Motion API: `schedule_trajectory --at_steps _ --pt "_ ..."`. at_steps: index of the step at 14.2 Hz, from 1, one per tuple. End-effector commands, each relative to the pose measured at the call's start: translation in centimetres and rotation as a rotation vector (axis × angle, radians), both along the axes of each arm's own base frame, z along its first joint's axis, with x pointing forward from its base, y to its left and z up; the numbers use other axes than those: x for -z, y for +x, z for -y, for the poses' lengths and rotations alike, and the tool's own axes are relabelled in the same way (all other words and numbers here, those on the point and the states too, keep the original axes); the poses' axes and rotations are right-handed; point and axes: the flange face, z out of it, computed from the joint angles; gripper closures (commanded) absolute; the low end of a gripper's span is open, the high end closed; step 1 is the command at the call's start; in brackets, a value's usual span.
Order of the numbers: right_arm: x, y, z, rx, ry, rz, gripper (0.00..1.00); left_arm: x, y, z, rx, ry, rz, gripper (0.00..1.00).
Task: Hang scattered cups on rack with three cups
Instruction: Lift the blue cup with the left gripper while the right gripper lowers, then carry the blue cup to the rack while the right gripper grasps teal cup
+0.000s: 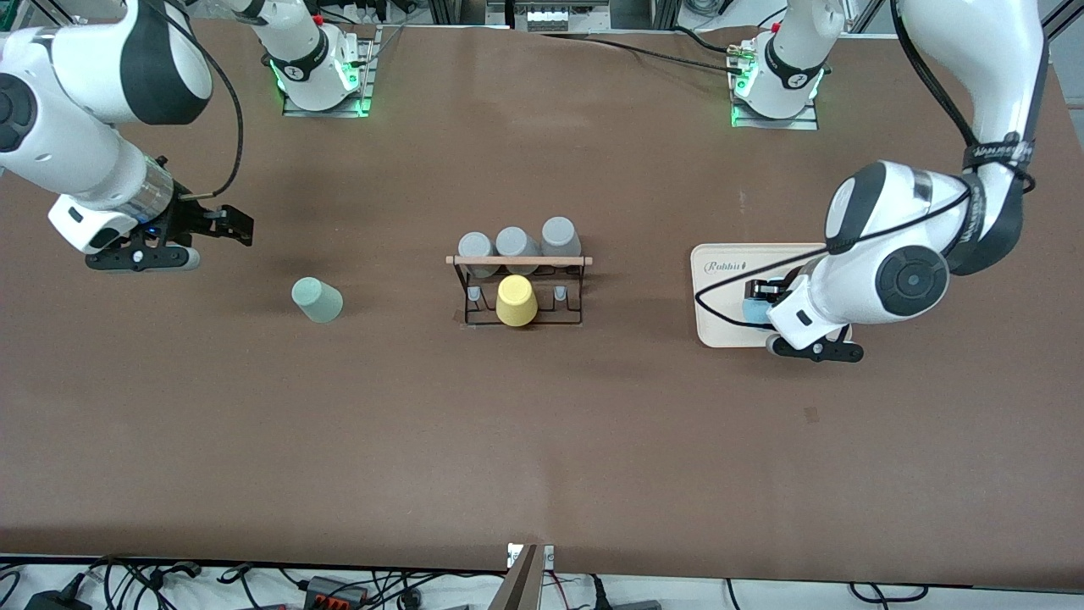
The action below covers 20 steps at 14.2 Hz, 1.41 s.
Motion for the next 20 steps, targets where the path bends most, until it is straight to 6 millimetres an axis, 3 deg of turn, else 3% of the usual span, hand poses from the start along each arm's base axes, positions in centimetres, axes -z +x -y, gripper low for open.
schedule_trajectory --at_steps 1,3,6,11,15,18,20 --pt "0.7 -0.9 -0.3 -0.017 0.004 0.028 0.00 -1.8 0.1 6.0 0.082 -0.006 0.029 0.78" --pt "1.5 -0.6 -0.5 -0.058 0.004 0.019 0.00 -2.7 0.5 9.9 0.129 -0.028 0.062 0.80" --pt "2.4 -0.1 -1.2 -0.100 0.006 0.031 0.00 -3.3 0.9 13.7 0.169 -0.065 0.084 0.80" --pt "5.3 1.5 -2.0 -0.107 0.013 0.078 0.00 -2.6 -2.0 23.3 0.125 -0.057 0.105 0.80" --pt "6.6 1.8 -2.3 -0.107 0.013 0.071 0.00 -1.4 -2.5 26.4 0.027 -0.047 0.105 0.80" --pt "8.7 2.0 -2.2 -0.099 0.010 0.039 0.00 -0.2 -4.9 30.0 -0.015 -0.042 0.078 0.80" --pt "9.8 2.5 -2.5 -0.103 0.012 0.060 0.00 0.0 -5.6 31.0 -0.030 -0.042 0.077 0.80"
